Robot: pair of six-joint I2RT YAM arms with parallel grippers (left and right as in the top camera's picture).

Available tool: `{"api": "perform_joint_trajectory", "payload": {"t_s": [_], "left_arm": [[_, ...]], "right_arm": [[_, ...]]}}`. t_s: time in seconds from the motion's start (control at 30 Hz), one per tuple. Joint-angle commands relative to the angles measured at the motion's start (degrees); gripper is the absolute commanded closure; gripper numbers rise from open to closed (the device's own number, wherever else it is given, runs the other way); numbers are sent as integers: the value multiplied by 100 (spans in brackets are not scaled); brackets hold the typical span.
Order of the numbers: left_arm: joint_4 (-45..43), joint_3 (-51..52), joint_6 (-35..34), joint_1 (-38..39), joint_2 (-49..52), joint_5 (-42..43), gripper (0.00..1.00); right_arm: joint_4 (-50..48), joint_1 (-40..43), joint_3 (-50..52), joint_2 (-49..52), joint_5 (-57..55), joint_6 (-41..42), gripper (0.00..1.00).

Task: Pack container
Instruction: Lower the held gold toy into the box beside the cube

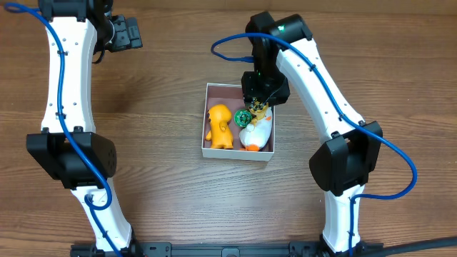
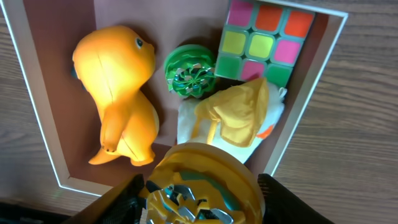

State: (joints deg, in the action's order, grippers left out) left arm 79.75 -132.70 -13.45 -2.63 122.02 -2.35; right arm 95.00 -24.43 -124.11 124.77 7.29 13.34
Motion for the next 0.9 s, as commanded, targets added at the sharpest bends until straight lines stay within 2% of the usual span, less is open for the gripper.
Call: {"api": "perform_joint_trajectory", "payload": {"t_s": [0.0,0.27,0.87], "left_arm": [[-7,-129,-94,4,-42,31,0],[-7,-129,-94,4,-42,31,0],[-7,-129,-92,4,-42,31,0]], "right_arm": [[-199,-61,-151,-131,-11,-186,39],[-1091,-103,-118,-131,-7,-186,39],[-1915,-105,835,-129,332,-186,41]]}}
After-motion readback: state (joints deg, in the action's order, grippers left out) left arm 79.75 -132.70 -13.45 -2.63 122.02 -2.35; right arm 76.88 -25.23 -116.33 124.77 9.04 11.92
